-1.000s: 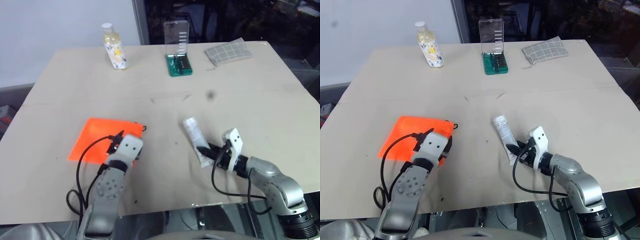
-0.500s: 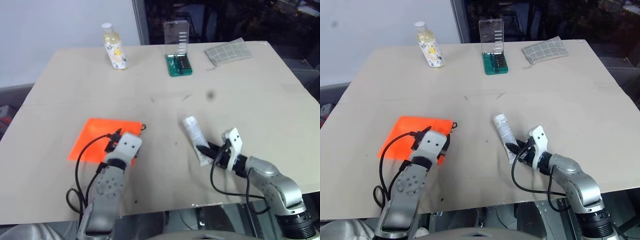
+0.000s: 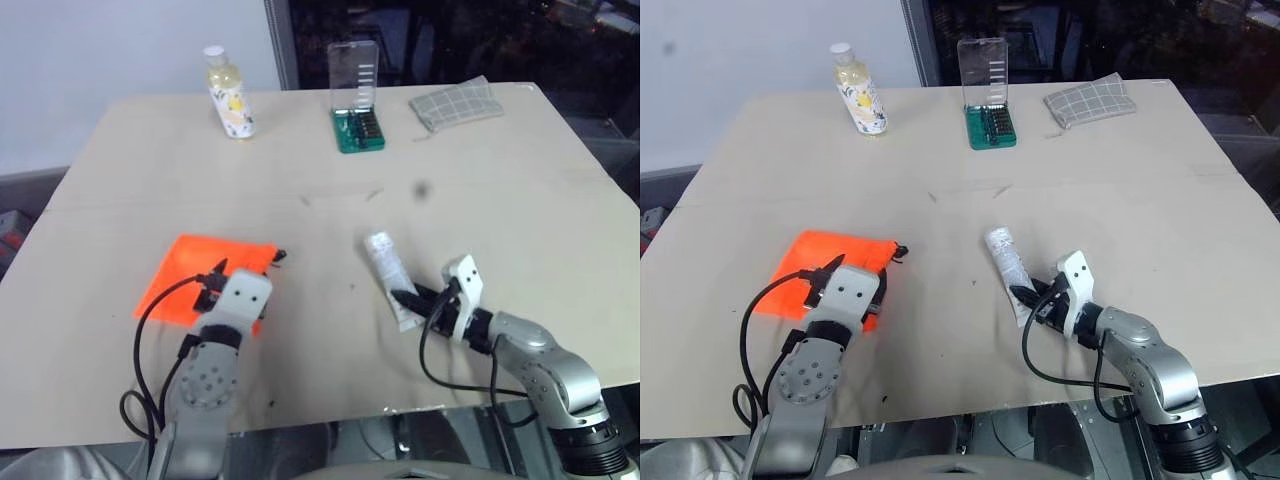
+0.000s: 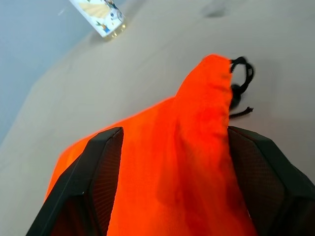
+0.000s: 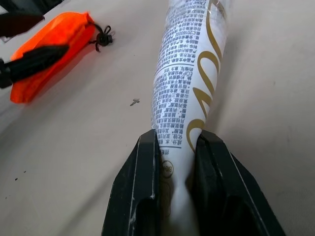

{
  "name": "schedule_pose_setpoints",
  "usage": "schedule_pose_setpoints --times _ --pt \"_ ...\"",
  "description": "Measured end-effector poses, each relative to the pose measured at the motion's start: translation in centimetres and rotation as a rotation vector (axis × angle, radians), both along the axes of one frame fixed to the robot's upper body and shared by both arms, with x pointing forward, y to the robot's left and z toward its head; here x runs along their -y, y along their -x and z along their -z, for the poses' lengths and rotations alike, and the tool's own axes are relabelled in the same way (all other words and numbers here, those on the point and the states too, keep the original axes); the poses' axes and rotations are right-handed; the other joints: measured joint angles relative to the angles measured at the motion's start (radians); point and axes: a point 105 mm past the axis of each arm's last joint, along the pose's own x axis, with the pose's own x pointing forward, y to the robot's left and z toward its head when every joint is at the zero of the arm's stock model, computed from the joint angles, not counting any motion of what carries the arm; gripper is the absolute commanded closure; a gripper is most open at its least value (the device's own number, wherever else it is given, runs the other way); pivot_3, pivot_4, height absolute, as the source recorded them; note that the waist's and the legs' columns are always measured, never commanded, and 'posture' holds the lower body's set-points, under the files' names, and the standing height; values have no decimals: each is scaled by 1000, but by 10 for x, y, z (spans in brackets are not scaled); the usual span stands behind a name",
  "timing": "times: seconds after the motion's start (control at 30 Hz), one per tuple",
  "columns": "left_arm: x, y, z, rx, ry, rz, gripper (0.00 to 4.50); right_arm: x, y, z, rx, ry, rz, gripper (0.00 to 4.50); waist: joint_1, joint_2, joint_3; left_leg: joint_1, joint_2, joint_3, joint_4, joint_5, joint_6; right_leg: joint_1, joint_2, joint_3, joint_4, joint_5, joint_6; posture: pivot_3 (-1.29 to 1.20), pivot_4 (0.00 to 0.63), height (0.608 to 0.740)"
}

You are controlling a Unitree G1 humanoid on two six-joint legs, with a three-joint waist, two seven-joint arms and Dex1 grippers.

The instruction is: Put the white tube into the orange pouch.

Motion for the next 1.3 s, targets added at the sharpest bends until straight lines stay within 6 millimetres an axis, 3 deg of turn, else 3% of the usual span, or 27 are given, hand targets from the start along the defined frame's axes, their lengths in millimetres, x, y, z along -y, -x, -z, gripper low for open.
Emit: schedule_pose_setpoints --times 0.4,0.63,1.03,1.3 --pt "-9 11 4 -41 -1 -29 1119 -1 -1 0 8 1 5 3778 0 0 0 0 0 0 0 0 0 0 0 0 0 0 0 0 150 740" --pt "-16 18 -12 18 -5 -39 1119 -1 0 1 10 0 6 3778 0 0 0 0 0 0 0 0 0 0 0 0 0 0 0 0 150 740" --pt "-24 29 6 -87 -5 -70 1119 -2 0 1 18 1 5 3778 -1 -1 0 0 0 0 0 0 0 0 0 0 0 0 0 0 150 740" --pt "-36 25 -6 -32 -31 -123 1119 -2 0 1 19 0 5 3778 -1 -1 -1 0 0 0 0 0 0 0 0 0 0 0 0 0 150 740"
